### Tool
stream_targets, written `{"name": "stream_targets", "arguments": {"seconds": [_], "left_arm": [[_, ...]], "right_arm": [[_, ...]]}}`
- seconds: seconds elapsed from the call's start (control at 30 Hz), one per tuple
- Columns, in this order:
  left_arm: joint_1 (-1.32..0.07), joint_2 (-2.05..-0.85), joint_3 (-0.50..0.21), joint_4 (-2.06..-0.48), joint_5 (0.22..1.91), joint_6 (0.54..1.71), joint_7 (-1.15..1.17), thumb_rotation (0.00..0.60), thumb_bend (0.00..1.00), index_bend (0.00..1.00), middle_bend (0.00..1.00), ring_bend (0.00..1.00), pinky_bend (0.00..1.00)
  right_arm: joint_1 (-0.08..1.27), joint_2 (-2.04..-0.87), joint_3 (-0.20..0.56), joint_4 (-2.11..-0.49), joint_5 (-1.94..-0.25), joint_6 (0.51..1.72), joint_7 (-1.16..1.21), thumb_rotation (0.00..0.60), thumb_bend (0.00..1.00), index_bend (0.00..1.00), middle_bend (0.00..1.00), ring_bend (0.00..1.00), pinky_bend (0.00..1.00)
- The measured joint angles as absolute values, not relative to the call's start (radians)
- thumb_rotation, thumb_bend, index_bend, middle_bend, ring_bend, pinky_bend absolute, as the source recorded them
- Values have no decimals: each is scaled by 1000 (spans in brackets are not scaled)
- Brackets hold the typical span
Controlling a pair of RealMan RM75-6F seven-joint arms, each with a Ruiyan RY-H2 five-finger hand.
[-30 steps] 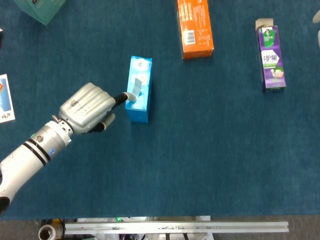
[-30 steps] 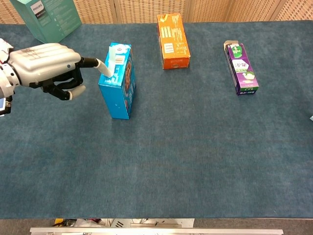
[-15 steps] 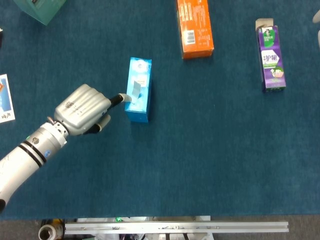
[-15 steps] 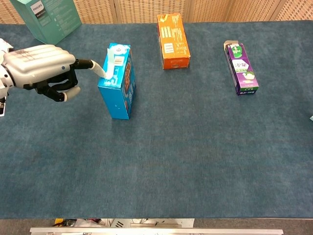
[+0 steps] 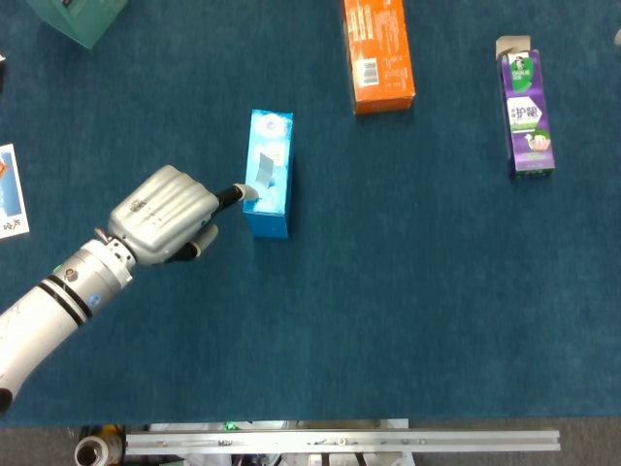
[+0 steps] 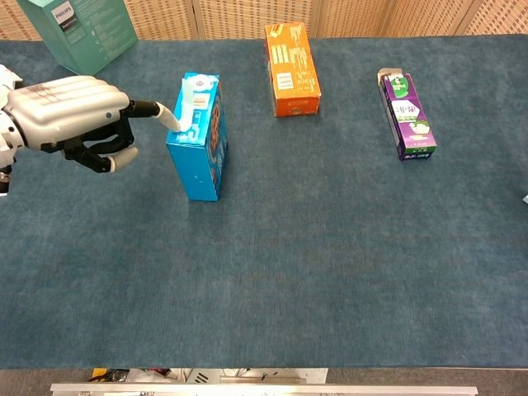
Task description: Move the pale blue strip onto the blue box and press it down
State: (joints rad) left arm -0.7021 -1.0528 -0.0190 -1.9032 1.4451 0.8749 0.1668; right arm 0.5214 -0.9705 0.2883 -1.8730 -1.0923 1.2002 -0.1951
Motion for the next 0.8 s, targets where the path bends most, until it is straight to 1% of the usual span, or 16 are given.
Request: {"name": "stream_targets", "arguments": {"seconds": [0.37, 0.8], "left_arm": [[-704, -1060, -31, -1915, 1438, 883, 175, 600, 518, 209, 885, 893, 851], [-713, -1077, -31, -1910, 1415, 865, 198, 600, 518, 209, 884, 892, 851]], "right_arm": [[514, -965, 286, -1865, -1094, 1196, -182, 600, 437, 447, 904, 971, 1000], [511, -967, 288, -1850, -1093, 1193, -172, 600, 437, 447, 905, 972, 1000]]}}
